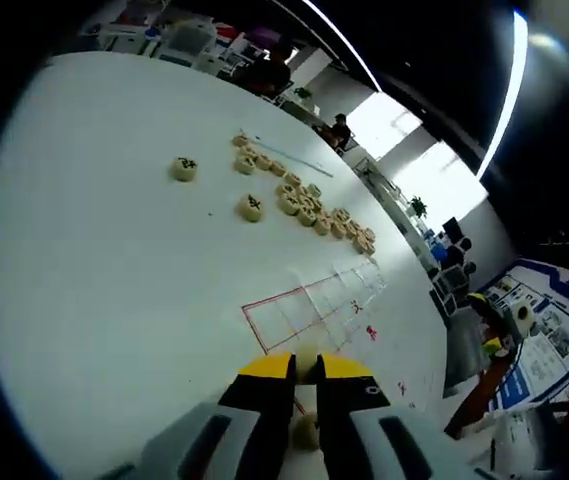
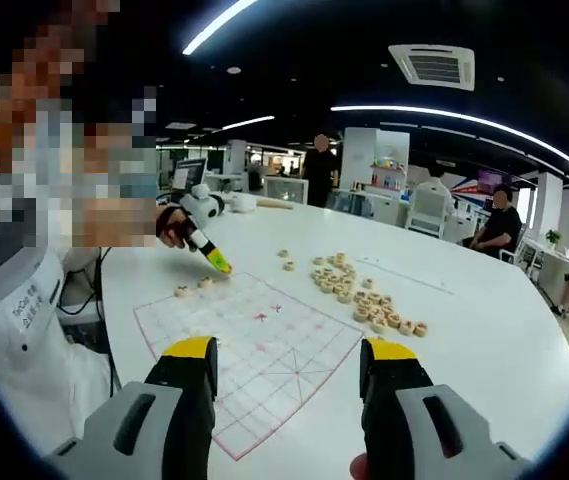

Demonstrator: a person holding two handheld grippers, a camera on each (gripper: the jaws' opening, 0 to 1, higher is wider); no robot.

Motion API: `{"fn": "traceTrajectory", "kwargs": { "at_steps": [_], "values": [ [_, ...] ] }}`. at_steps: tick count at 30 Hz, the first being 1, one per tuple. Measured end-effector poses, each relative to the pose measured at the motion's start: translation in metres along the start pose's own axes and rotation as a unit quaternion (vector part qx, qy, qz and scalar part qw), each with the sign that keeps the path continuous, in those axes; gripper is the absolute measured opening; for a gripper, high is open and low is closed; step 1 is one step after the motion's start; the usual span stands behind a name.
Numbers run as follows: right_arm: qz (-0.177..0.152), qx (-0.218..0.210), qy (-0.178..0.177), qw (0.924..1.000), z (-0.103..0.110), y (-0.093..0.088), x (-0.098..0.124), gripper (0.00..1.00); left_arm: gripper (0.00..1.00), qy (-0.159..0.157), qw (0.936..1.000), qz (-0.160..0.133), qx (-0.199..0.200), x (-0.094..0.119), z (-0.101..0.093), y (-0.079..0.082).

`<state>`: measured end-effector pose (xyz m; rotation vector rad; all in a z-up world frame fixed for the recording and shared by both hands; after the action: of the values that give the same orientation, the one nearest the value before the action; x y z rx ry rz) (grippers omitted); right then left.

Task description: Pick up the chess pieces one by one and place each piece onto its starting position on the chessboard, setting the pieces on their correct points until all the chess pieces are arranged in the starting layout

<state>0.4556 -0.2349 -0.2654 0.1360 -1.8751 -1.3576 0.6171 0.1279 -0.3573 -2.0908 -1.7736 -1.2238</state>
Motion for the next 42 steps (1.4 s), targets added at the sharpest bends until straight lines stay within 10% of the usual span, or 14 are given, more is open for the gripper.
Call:
{"fn": "traceTrajectory", "kwargs": {
  "at_steps": [23, 42],
  "values": [
    [0.001, -0.004, -0.001, 1.0, -0.002, -0.002, -0.002, 0.58, 0.11, 0.003, 0.9992, 0.035, 0.018, 0.006, 0.007, -0.008],
    [-0.002, 0.0, 0.0, 1.0, -0.001, 0.0, 0.001, 0.58, 0.27, 0.072, 0.993, 0.044, -0.082, 0.018, -0.001, -0.01]
  ]
}}
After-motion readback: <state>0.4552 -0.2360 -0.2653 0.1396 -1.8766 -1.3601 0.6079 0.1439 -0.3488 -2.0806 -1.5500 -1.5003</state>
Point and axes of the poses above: the point that each gripper's makers call its tool centre point, and the gripper's own axes: x roughly backward along the fingers, z roughly to its left, y roughly out of its top, the point moved 8 cm from there along x, roughly backward along the fingers, and after that the axes turned 13 degrees about z, right-handed, at the moved point
